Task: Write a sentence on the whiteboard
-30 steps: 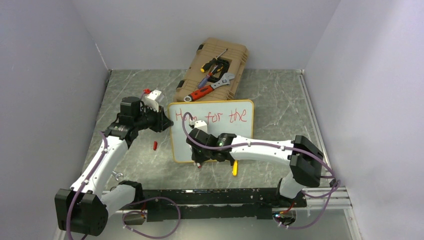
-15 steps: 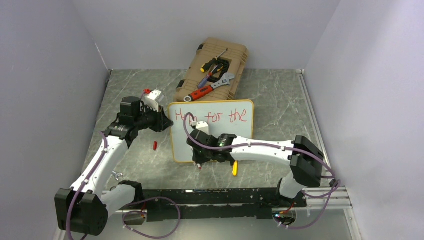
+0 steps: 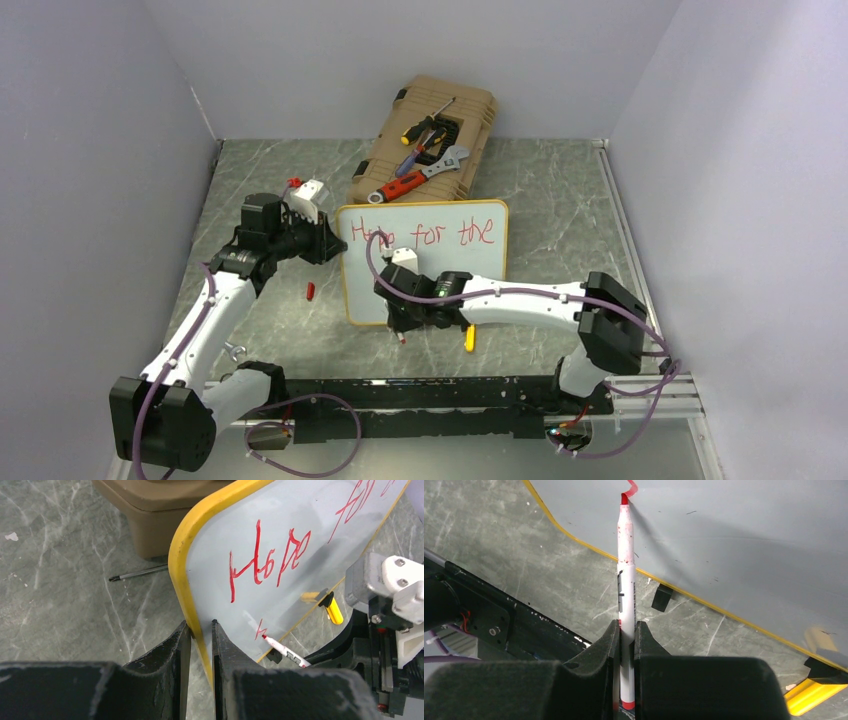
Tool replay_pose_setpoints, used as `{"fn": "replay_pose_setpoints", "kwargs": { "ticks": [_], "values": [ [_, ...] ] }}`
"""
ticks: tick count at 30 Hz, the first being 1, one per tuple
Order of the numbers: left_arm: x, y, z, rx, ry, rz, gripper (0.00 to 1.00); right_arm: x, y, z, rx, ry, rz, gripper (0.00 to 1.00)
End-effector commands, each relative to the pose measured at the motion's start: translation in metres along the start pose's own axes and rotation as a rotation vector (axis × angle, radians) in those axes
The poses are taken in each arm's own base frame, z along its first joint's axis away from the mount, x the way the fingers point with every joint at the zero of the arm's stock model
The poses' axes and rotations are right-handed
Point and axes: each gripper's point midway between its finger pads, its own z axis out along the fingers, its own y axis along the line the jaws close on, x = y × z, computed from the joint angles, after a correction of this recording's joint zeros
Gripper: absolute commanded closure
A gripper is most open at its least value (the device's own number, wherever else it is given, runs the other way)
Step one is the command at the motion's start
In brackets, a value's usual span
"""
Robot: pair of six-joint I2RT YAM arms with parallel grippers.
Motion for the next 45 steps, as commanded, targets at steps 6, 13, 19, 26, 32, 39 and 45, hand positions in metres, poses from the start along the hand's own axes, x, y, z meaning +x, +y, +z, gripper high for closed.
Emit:
{"fn": "replay_pose_setpoints", "kwargs": {
  "ticks": [6,13,19,26,32,39,45],
  "values": [
    [-0.004,-0.016,0.003,0.07,0.004,0.031,1.0,-0.019,0.022,0.006,-0.029,-0.031,-0.054,1.0],
    [-0.004,-0.015,0.004,0.071,0.007,0.031,1.0,-0.033,0.022,-0.006,-0.035,-0.104,-0.06,1.0],
    [-0.003,-0.016,0.005,0.076,0.011,0.027,1.0,-0.031,0.012,-0.021,-0.05,-0.147,-0.022,1.0],
    [-0.004,-0.015,0.004,0.074,0.01,0.027,1.0,-0.017,0.001,-0.017,-0.015,-0.103,-0.013,1.0],
    [-0.004,-0.016,0.004,0.075,0.009,0.029,1.0,-0.01,-0.001,-0.011,0.009,-0.063,-0.014,1.0],
    [-0.004,-0.017,0.003,0.076,0.007,0.029,1.0,-0.003,-0.009,-0.008,0.046,-0.035,0.006,1.0],
    [-0.005,-0.017,0.002,0.075,0.0,0.034,1.0,-0.001,-0.018,-0.011,0.085,-0.037,0.034,1.0]
  ]
}}
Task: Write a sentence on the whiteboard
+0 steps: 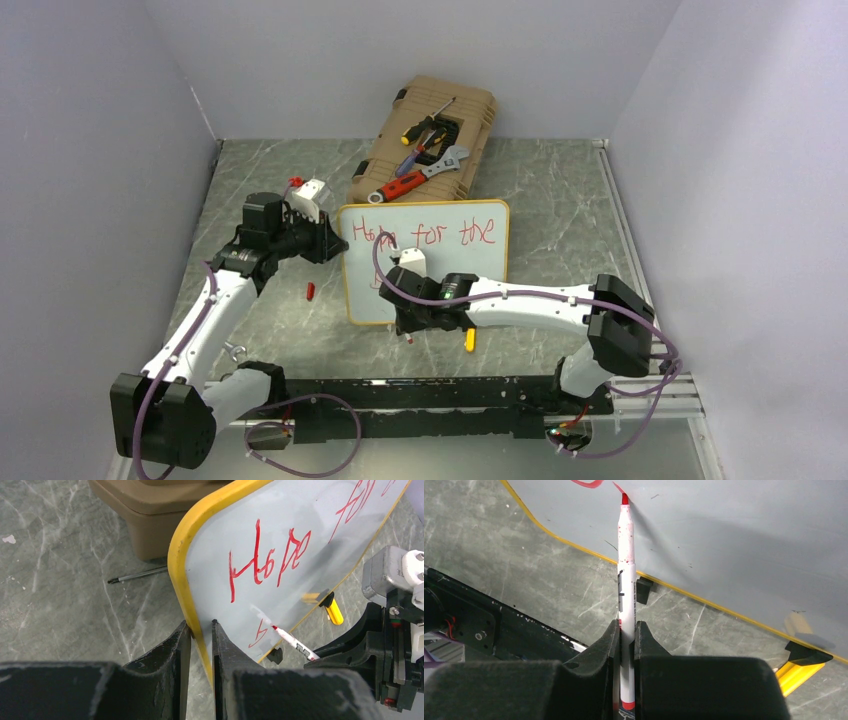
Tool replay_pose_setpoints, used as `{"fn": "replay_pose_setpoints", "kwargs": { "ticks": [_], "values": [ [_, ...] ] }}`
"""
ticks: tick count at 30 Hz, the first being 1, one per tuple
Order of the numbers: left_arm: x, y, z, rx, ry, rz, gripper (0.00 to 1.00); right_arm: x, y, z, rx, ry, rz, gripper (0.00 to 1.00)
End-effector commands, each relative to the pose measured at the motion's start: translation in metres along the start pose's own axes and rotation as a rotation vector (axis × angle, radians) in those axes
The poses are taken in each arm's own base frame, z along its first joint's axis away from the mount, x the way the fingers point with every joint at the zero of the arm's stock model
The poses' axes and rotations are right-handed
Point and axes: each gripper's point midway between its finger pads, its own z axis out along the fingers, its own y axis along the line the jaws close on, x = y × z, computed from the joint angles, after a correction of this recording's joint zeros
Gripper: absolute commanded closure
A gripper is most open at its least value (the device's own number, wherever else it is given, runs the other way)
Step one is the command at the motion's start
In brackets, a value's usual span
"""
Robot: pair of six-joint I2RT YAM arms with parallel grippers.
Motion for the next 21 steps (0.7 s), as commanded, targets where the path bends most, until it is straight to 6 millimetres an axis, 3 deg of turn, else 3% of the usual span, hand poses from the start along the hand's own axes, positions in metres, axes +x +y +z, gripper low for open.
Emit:
{"fn": "replay_pose_setpoints", "kwargs": {
  "ticks": [1,21],
  "values": [
    [-0.005,-0.018,-0.001,0.071,-0.003,0.031,1.0,-0.003,-0.007,-0.005,0.037,-0.018,0.036,1.0],
    [-0.006,-0.018,-0.003,0.067,-0.009,0.038,1.0,-0.032,-0.009,-0.012,0.051,-0.103,0.026,1.0]
  ]
}}
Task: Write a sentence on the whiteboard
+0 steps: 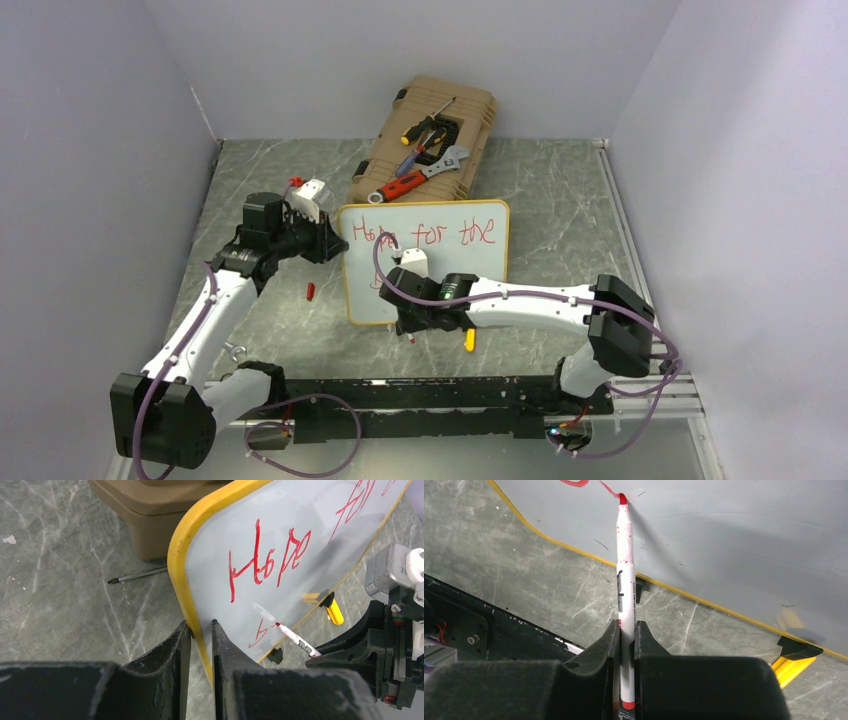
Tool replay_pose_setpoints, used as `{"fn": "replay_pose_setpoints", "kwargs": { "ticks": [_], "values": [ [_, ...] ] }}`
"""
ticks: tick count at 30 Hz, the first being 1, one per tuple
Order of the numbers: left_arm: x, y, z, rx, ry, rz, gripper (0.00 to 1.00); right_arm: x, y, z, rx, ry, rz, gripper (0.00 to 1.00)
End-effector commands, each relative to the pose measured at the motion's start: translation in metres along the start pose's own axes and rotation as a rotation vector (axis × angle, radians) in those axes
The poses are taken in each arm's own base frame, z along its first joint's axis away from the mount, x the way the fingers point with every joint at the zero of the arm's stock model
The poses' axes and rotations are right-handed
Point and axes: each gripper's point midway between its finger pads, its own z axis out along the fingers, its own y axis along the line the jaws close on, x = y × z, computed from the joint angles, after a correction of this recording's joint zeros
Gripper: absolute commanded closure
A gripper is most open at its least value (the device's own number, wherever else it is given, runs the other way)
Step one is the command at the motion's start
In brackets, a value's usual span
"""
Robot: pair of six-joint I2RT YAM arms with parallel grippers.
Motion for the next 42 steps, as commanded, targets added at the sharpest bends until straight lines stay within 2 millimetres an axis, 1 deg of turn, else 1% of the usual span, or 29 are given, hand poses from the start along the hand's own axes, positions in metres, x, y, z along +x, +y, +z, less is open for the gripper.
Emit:
{"fn": "replay_pose_setpoints", "kwargs": {
  "ticks": [1,9,18,30,36,42],
  "values": [
    [-0.006,-0.018,-0.003,0.067,-0.009,0.038,1.0,-0.034,-0.001,-0.011,0.013,-0.1,0.018,1.0],
    [-0.006,-0.018,-0.003,0.068,-0.008,0.037,1.0,-0.038,0.003,-0.01,0.006,-0.106,0.004,1.0],
    [-0.006,-0.018,-0.002,0.072,-0.006,0.032,1.0,-0.022,0.005,-0.001,-0.014,-0.045,0.003,1.0],
    [-0.006,-0.021,-0.002,0.08,-0.009,0.036,1.0,-0.003,0.009,0.003,-0.024,0.011,0.002,1.0],
    [-0.006,-0.022,-0.003,0.082,-0.01,0.038,1.0,0.003,0.007,0.002,-0.01,0.024,0.001,1.0],
    [-0.006,-0.022,-0.003,0.083,-0.01,0.04,1.0,0.004,-0.004,-0.002,0.04,0.016,0.025,1.0]
  ]
}}
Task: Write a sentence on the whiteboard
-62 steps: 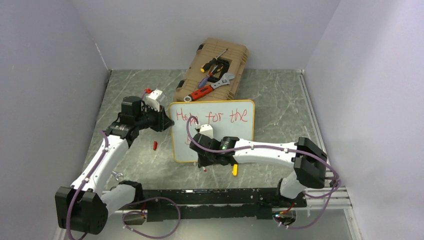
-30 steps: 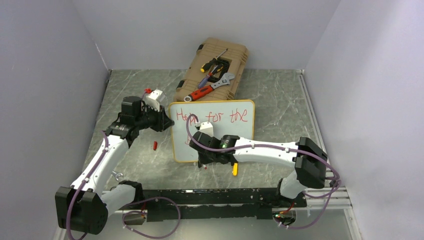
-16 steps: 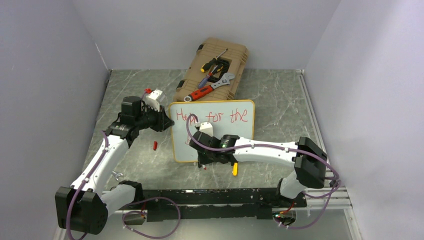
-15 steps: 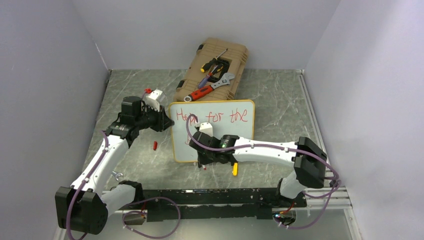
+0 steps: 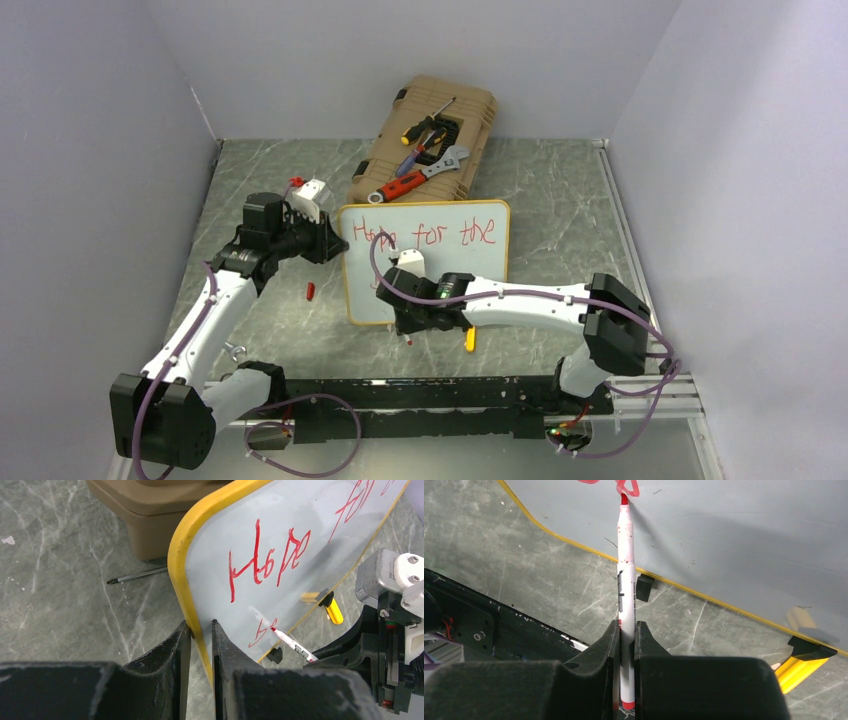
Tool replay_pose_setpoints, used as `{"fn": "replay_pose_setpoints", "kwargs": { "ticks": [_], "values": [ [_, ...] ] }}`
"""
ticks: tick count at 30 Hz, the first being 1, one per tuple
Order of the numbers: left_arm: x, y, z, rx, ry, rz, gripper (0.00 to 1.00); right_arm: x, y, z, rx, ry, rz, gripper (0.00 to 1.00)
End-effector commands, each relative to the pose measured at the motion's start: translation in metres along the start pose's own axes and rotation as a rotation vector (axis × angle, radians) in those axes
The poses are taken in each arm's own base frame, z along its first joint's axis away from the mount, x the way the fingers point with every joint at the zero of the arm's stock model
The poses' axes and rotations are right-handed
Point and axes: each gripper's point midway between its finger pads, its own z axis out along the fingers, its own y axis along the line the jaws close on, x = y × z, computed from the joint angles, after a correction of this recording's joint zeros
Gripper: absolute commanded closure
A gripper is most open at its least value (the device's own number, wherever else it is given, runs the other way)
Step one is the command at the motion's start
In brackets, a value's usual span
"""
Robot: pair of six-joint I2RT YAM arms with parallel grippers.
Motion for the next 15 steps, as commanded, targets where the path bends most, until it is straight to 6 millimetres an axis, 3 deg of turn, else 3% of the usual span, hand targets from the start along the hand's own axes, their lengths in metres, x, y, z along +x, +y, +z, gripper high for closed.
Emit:
{"fn": "replay_pose_setpoints", "kwargs": {
  "ticks": [1,6,15],
  "values": [
    [-0.006,-0.021,-0.003,0.079,-0.009,0.038,1.0,0.0,-0.014,-0.004,0.063,-0.016,0.031,1.0],
    [-0.007,-0.021,-0.003,0.078,-0.011,0.04,1.0,-0.003,-0.018,-0.01,0.069,-0.04,0.044,1.0],
    [-0.006,-0.02,-0.002,0.076,-0.007,0.039,1.0,-0.025,-0.004,-0.031,-0.042,-0.174,0.037,1.0]
  ]
}}
